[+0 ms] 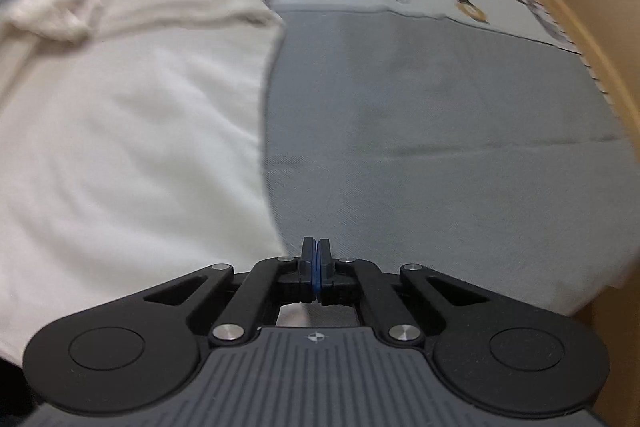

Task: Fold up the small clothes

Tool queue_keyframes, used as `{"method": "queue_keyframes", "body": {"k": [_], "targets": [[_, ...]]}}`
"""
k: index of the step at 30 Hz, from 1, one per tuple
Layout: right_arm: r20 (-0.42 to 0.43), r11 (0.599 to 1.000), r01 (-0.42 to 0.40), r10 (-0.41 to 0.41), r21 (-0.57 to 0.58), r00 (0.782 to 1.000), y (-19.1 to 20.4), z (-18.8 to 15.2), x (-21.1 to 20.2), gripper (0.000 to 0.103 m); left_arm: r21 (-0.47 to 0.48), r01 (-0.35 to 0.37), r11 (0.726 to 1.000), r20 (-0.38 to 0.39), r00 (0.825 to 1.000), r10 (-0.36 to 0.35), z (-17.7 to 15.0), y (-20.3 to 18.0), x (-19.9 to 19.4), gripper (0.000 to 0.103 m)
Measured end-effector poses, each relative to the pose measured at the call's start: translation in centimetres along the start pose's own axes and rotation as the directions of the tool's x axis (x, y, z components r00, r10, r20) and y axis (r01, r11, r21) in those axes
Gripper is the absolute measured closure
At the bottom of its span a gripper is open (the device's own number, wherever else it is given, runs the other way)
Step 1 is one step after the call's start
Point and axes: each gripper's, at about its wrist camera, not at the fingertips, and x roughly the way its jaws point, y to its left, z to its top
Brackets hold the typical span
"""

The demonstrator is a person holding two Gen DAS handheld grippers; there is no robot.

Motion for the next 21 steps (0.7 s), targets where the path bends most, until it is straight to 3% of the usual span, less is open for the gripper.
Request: {"method": "queue_keyframes", "body": {"k": [2, 4, 6, 8, 9, 12, 15, 16, 19, 21], "targets": [[-0.031, 1.0, 0.01, -0.009, 0.012, 0.999, -0.2, 0.0, 0.4, 0.103, -0.051, -0.043, 0.998, 0.022, 0.999, 0.044, 0.3, 1.1, -0.6, 0.095], [0.032, 0.996, -0.067, 0.066, 0.057, 0.997, -0.4, 0.6, -0.5, 0.103, -0.143, -0.052, 0.988, 0.089, 0.994, 0.065, 1.3, 2.5, -1.9, 0.093], [0.125, 0.983, -0.168, 0.158, 0.074, 0.98, -0.3, 0.9, -2.0, 0.101, -0.222, -0.033, 0.974, 0.175, 0.982, 0.073, 2.4, 3.6, -3.4, 0.093], [0.133, 0.97, -0.24, 0.233, 0.038, 0.963, 0.5, 1.1, -2.3, 0.096, -0.274, -0.015, 0.962, 0.251, 0.964, 0.086, 3.1, 4.2, -4.6, 0.093], [0.091, 0.973, -0.233, 0.231, 0.011, 0.969, 1.2, 1.0, -1.7, 0.096, -0.296, -0.009, 0.955, 0.286, 0.953, 0.097, 3.9, 4.2, -5.0, 0.093], [-0.132, 0.989, -0.116, 0.104, -0.089, 0.986, 2.9, -0.1, 1.6, 0.096, -0.345, 0.039, 0.938, 0.4, 0.91, 0.109, 7.1, 3.1, -5.7, 0.093], [-0.031, 0.992, -0.106, 0.104, -0.063, 0.994, 2.9, 1.1, -0.1, 0.095, -0.387, 0.142, 0.911, 0.508, 0.858, 0.082, 9.9, 3.0, -6.1, 0.092], [0.002, 0.991, -0.12, 0.12, -0.051, 0.993, 2.9, 1.4, -0.8, 0.094, -0.403, 0.17, 0.899, 0.523, 0.849, 0.074, 10.9, 3.1, -6.0, 0.092], [0.063, 0.99, -0.135, 0.137, -0.033, 0.989, 3.1, 2.0, -1.9, 0.093, -0.456, 0.23, 0.86, 0.535, 0.843, 0.058, 15.2, 3.7, -4.7, 0.085], [0.064, 0.988, -0.149, 0.152, -0.041, 0.986, 3.9, 2.4, -1.9, 0.092, -0.488, 0.283, 0.826, 0.546, 0.837, 0.036, 17.6, 4.4, -3.8, 0.071]]}}
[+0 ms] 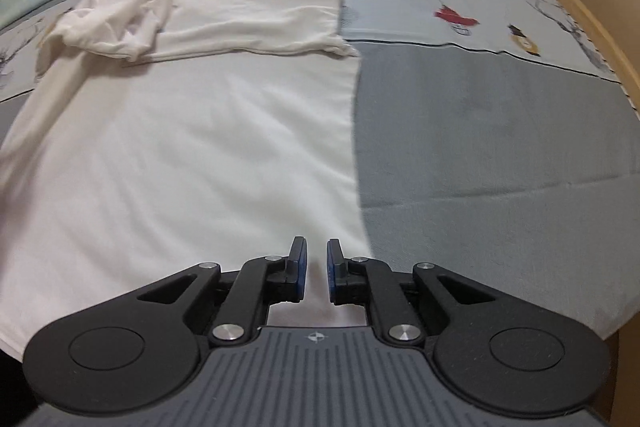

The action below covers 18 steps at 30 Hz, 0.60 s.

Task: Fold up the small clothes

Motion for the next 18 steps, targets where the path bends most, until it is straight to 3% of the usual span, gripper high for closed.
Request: {"method": "queue_keyframes", "body": {"k": [2, 7, 9, 10, 11, 13, 15, 18], "targets": [[-0.006, 1.0, -0.013, 0.013, -0.021, 1.0, 1.0, 0.1, 0.3, 0.092, -0.051, 0.019, 0.999, -0.003, 1.0, -0.02, 1.0, -0.2, 2.3, 0.055], [0.006, 0.996, -0.031, 0.031, -0.083, 0.999, 2.7, 0.4, 0.3, 0.092, -0.156, -0.017, 0.988, -0.024, 1.0, 0.013, 1.7, 0.5, 8.1, 0.055], [-0.001, 0.997, -0.028, 0.028, -0.076, 1.0, 2.1, 0.7, 0.7, 0.092, -0.197, -0.011, 0.98, -0.022, 1.0, 0.007, 2.1, 0.8, 9.6, 0.069], [-0.003, 0.997, -0.026, 0.026, -0.068, 1.0, 2.0, 0.9, 0.9, 0.092, -0.203, 0.007, 0.979, -0.027, 1.0, -0.012, 2.4, 0.7, 9.8, 0.096], [-0.004, 0.998, -0.022, 0.022, -0.06, 1.0, 1.7, 1.2, 1.1, 0.092, -0.19, 0.01, 0.982, -0.035, 0.999, -0.017, 2.8, 0.6, 9.7, 0.096], [-0.004, 0.999, -0.011, 0.011, -0.051, 1.0, 1.2, 1.6, 1.4, 0.092, -0.08, -0.056, 0.995, -0.041, 0.998, 0.053, 4.1, -0.4, 8.2, 0.096], [-0.004, 0.999, 0.001, -0.001, -0.049, 1.0, 1.0, 1.9, 1.6, 0.092, 0.043, -0.11, 0.993, 0.035, 0.993, 0.109, 5.6, -0.3, 4.9, 0.096], [0.003, 0.999, 0.005, -0.005, -0.044, 1.0, 0.9, 2.6, 1.9, 0.092, 0.075, -0.209, 0.975, 0.145, 0.97, 0.197, 7.8, 3.8, -0.2, 0.096]]}}
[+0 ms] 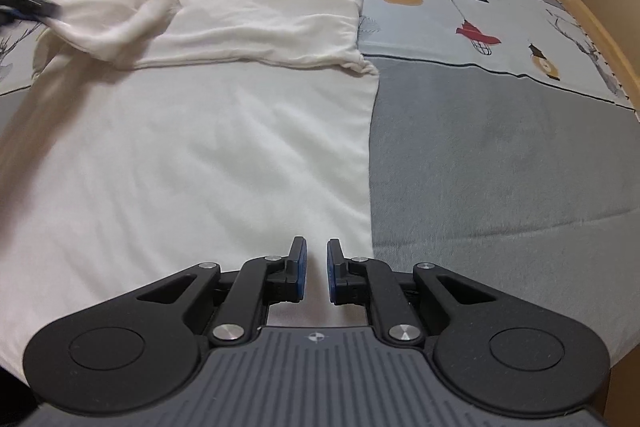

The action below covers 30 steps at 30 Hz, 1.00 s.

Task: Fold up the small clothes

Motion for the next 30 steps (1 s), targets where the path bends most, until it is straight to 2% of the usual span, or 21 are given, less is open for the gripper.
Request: {"method": "queue_keyframes", "body": {"k": [1, 2, 3, 4, 5, 6, 7, 8, 9, 10, 11, 13, 14, 16, 18, 20, 22, 24, 26, 28, 30], "targets": [[0.003, 1.0, 0.0, 0.0, 0.002, 1.0, 0.0, 0.2, 0.1, 0.092, -0.021, -0.04, 0.999, 0.015, 0.999, 0.04, 0.4, 2.9, -0.8, 0.096], [0.006, 1.0, 0.0, 0.0, 0.003, 1.0, 0.2, 0.4, 0.2, 0.092, -0.04, -0.135, 0.99, 0.025, 0.99, 0.136, 0.6, 5.9, -1.5, 0.096], [0.011, 1.0, -0.003, 0.003, 0.003, 1.0, 0.5, 0.6, 0.2, 0.092, -0.03, -0.301, 0.953, 0.031, 0.953, 0.302, 0.6, 9.0, -2.0, 0.096], [0.014, 1.0, -0.007, 0.007, -0.001, 1.0, 0.7, 0.7, 0.2, 0.092, -0.019, -0.472, 0.882, 0.043, 0.88, 0.472, 0.3, 12.1, -2.4, 0.096], [0.017, 1.0, -0.01, 0.01, -0.007, 1.0, 1.2, 0.9, 0.2, 0.092, -0.04, -0.592, 0.805, 0.035, 0.804, 0.594, -0.1, 15.0, -2.8, 0.095], [0.02, 1.0, -0.014, 0.014, -0.014, 1.0, 1.5, 0.9, 0.2, 0.092, -0.112, -0.67, 0.734, 0.003, 0.738, 0.675, -0.6, 18.4, -3.6, 0.095], [0.022, 1.0, -0.018, 0.019, -0.023, 1.0, 2.0, 1.0, 0.2, 0.092, -0.191, -0.662, 0.724, 0.002, 0.738, 0.675, -1.0, 20.7, -4.8, 0.095], [0.023, 0.999, -0.021, 0.022, -0.033, 0.999, 2.5, 1.1, 0.3, 0.092, -0.265, -0.606, 0.75, 0.021, 0.774, 0.633, -1.3, 22.3, -5.9, 0.095], [0.022, 0.999, -0.019, 0.02, -0.046, 1.0, 3.0, 1.1, 0.3, 0.092, -0.331, -0.522, 0.786, 0.033, 0.826, 0.563, -1.6, 23.5, -6.7, 0.095], [0.02, 0.998, -0.016, 0.017, -0.058, 1.0, 3.5, 1.2, 0.4, 0.092, -0.355, -0.467, 0.81, 0.035, 0.859, 0.511, -1.8, 24.0, -6.9, 0.095], [0.02, 0.998, -0.015, 0.016, -0.067, 1.0, 3.9, 1.3, 0.5, 0.092, -0.347, -0.441, 0.828, 0.036, 0.876, 0.482, -2.1, 23.9, -6.8, 0.095], [0.023, 0.997, -0.018, 0.02, -0.077, 1.0, 4.6, 1.6, 0.7, 0.092, -0.285, -0.438, 0.853, 0.029, 0.885, 0.465, -2.2, 22.6, -6.1, 0.095], [0.026, 0.997, -0.02, 0.022, -0.076, 0.999, 5.0, 1.8, 0.8, 0.092, -0.272, -0.419, 0.866, 0.01, 0.899, 0.438, -2.2, 22.1, -5.6, 0.094], [0.049, 0.997, -0.042, 0.045, -0.068, 0.998, 5.7, 2.2, 0.6, 0.092, -0.295, -0.324, 0.899, -0.053, 0.945, 0.323, -2.6, 22.1, -4.7, 0.093], [0.084, 0.992, -0.093, 0.1, -0.084, 0.991, 6.7, 2.3, 0.1, 0.091, -0.334, -0.254, 0.908, -0.086, 0.967, 0.239, -3.1, 22.5, -4.2, 0.082], [0.09, 0.979, -0.123, 0.139, -0.161, 0.986, 8.2, 2.0, -0.2, 0.075, -0.361, -0.268, 0.893, -0.098, 0.963, 0.25, -3.5, 23.1, -4.2, 0.059], [0.072, 0.958, -0.093, 0.116, -0.27, 0.991, 9.7, 1.3, 0.1, 0.065, -0.407, -0.321, 0.855, -0.115, 0.947, 0.3, -4.1, 24.6, -4.3, 0.043], [0.045, 0.928, -0.054, 0.076, -0.369, 0.996, 10.6, 0.4, 0.7, 0.065, -0.458, -0.356, 0.815, -0.154, 0.934, 0.321, -5.0, 26.6, -4.1, 0.041], [0.045, 0.903, -0.031, 0.055, -0.429, 0.997, 10.8, -0.1, 1.0, 0.062, -0.509, -0.344, 0.789, -0.185, 0.939, 0.291, -5.7, 27.8, -3.6, 0.041], [0.052, 0.89, -0.013, 0.042, -0.456, 0.998, 10.5, -0.4, 1.2, 0.06, -0.544, -0.301, 0.783, -0.196, 0.953, 0.231, -6.4, 28.5, -2.6, 0.042], [0.051, 0.887, -0.004, 0.031, -0.461, 0.998, 9.9, -0.5, 1.4, 0.061, -0.53, -0.327, 0.782, -0.2, 0.945, 0.259, -6.5, 28.5, -1.9, 0.051]]}}
